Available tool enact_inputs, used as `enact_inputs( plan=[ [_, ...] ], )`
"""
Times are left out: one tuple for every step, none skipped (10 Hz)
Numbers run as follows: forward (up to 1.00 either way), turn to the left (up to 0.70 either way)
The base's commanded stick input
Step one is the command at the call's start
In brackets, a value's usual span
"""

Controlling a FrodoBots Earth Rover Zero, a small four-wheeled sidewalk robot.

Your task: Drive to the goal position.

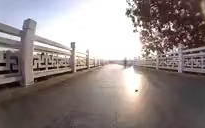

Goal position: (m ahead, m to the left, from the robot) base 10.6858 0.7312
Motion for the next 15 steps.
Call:
enact_inputs(
  plan=[
    [0.45,-0.23],
    [0.45,-0.23],
    [0.45,-0.06],
    [0.45,0.00],
    [0.45,0.00],
    [0.45,0.00],
    [0.45,0.00],
    [0.45,0.00],
    [0.45,0.00],
    [0.45,0.00],
    [0.45,0.00],
    [0.45,0.00],
    [0.45,0.00],
    [0.45,0.00],
    [0.45,0.00]
  ],
)
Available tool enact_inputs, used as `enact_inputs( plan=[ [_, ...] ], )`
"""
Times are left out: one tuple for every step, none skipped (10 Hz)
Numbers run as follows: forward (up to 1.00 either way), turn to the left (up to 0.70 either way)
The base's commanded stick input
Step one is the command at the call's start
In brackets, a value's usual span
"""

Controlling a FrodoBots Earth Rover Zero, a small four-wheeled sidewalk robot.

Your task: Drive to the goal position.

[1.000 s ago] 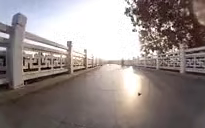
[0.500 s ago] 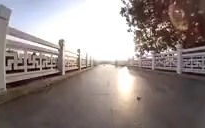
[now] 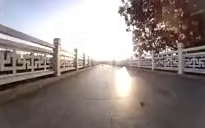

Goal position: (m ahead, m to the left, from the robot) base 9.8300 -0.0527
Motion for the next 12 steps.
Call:
enact_inputs(
  plan=[
    [0.45,0.00],
    [0.45,0.00],
    [0.45,0.00],
    [0.45,0.00],
    [0.45,0.00],
    [0.45,0.00],
    [0.45,0.00],
    [0.45,0.00],
    [0.45,0.00],
    [0.45,0.00],
    [0.45,0.00],
    [0.45,0.00]
  ],
)
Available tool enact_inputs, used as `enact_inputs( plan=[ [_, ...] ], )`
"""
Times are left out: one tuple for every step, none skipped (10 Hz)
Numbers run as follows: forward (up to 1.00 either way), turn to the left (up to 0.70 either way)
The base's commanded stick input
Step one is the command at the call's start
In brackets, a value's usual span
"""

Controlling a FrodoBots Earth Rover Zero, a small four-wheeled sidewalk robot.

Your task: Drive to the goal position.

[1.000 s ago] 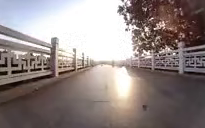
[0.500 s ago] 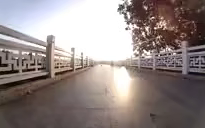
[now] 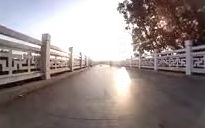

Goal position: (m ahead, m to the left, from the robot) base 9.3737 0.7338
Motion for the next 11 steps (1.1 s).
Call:
enact_inputs(
  plan=[
    [0.45,0.00],
    [0.45,0.00],
    [0.45,0.00],
    [0.45,0.00],
    [0.45,0.00],
    [0.45,0.00],
    [0.45,0.00],
    [0.45,0.00],
    [0.45,0.00],
    [0.45,0.00],
    [0.45,0.00]
  ],
)
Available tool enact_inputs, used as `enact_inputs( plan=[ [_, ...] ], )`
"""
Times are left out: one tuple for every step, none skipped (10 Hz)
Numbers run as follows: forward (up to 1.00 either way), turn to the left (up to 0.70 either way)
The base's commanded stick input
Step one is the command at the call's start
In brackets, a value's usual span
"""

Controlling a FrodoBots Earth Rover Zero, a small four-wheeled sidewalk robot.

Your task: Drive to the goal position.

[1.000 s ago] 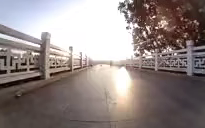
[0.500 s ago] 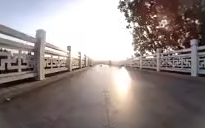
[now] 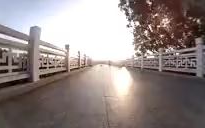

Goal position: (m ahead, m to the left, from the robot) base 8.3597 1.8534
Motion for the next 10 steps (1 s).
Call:
enact_inputs(
  plan=[
    [0.45,0.00],
    [0.45,0.00],
    [0.45,0.00],
    [0.45,0.00],
    [0.45,0.00],
    [0.45,0.00],
    [0.45,0.00],
    [0.45,0.00],
    [0.45,0.00],
    [0.45,0.00]
  ],
)
